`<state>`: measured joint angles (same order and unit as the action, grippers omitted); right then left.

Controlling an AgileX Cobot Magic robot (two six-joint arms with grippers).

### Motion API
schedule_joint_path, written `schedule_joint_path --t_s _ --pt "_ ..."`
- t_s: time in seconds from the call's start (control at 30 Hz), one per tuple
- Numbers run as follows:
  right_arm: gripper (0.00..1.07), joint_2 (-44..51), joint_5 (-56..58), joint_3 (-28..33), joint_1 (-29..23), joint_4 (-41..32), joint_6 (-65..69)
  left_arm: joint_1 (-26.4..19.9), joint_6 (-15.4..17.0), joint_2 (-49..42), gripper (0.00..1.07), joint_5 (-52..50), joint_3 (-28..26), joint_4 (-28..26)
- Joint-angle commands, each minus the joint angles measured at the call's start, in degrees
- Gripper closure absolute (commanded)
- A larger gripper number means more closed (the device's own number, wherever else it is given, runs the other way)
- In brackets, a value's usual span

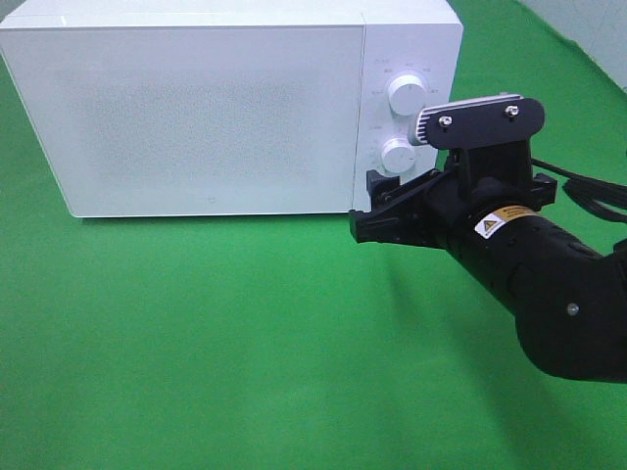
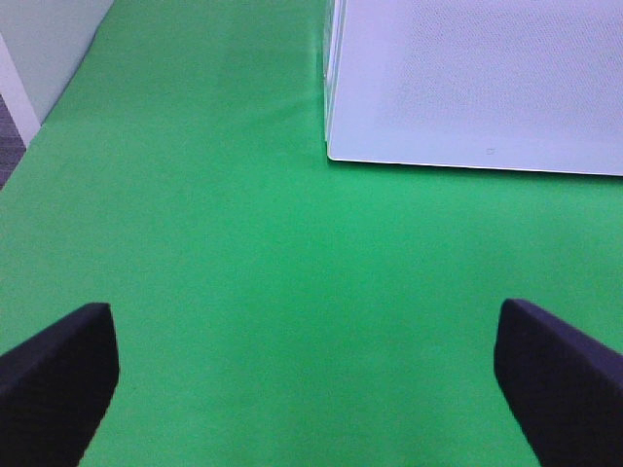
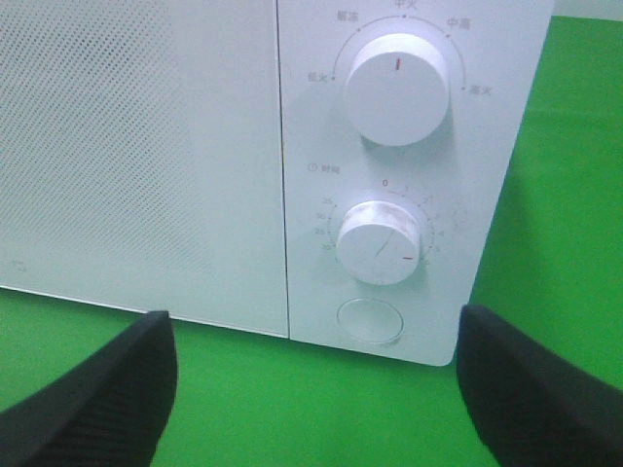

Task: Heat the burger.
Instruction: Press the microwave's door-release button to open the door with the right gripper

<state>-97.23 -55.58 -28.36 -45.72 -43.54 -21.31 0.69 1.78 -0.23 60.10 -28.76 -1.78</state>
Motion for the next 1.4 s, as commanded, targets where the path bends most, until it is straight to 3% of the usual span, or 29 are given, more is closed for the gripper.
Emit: schedule_joint_path --t_s 0.03,0.2,0.33,0.43,0.5,0.57,0.67,0.73,0.87,0.9,1.0,1.23,1.4 --pt "0.32 -1.1 0.7 -1.7 -0.5 -1.3 0.7 -0.1 -0.1 -1.3 0.09 -0.5 0.1 0.0" --pt "0.32 -1.1 0.3 -1.8 -0.5 -1.4 6.2 -0.1 -0.1 -1.3 0.09 -0.5 0.1 0.0" --pt "0.32 -1.1 0.6 -1.8 -0.5 -1.4 24.4 -0.1 -0.1 -1.3 0.09 -0.5 0.1 0.0" --pt "0.32 -1.1 0.6 -1.8 -0.5 -1.4 27.8 -0.1 -0.1 -1.3 0.09 -0.5 0.1 0.0" --pt "0.37 -1.1 1.7 -1.8 -0.5 -1.3 44.9 -0.1 -0.1 -1.3 0.09 -0.5 0.1 0.0" --pt "0.4 -1.1 2.3 -1.8 -0.5 -1.3 52.6 -0.1 -0.1 -1.3 0.09 -0.5 0.1 0.0" --pt "0.42 -1.1 2.6 -1.8 -0.5 -1.3 57.1 -0.1 -0.1 -1.3 0.09 -0.5 0.1 0.1" --pt "0.52 -1.1 3.0 -1.8 -0.5 -1.3 73.7 -0.1 -0.1 -1.3 0.09 -0.5 0.1 0.1" --pt "0.61 -1.1 3.0 -1.8 -0.5 -1.4 83.7 -0.1 -0.1 -1.3 0.09 -0.5 0.1 0.1" --pt "0.68 -1.1 3.0 -1.8 -0.5 -1.9 88.4 -0.1 -0.1 -1.3 0.09 -0.5 0.1 0.1" --pt "0.75 -1.2 3.0 -1.8 -0.5 -2.4 91.6 -0.1 -0.1 -1.3 0.09 -0.5 0.1 0.1" --pt "1.05 -1.2 5.0 -1.8 -0.4 -4.1 94.3 -0.1 -0.1 -1.3 0.09 -0.5 0.1 0.1" --pt "1.07 -1.2 5.3 -1.8 -0.4 -4.4 96.5 -0.1 -0.1 -1.3 0.09 -0.5 0.1 0.1"
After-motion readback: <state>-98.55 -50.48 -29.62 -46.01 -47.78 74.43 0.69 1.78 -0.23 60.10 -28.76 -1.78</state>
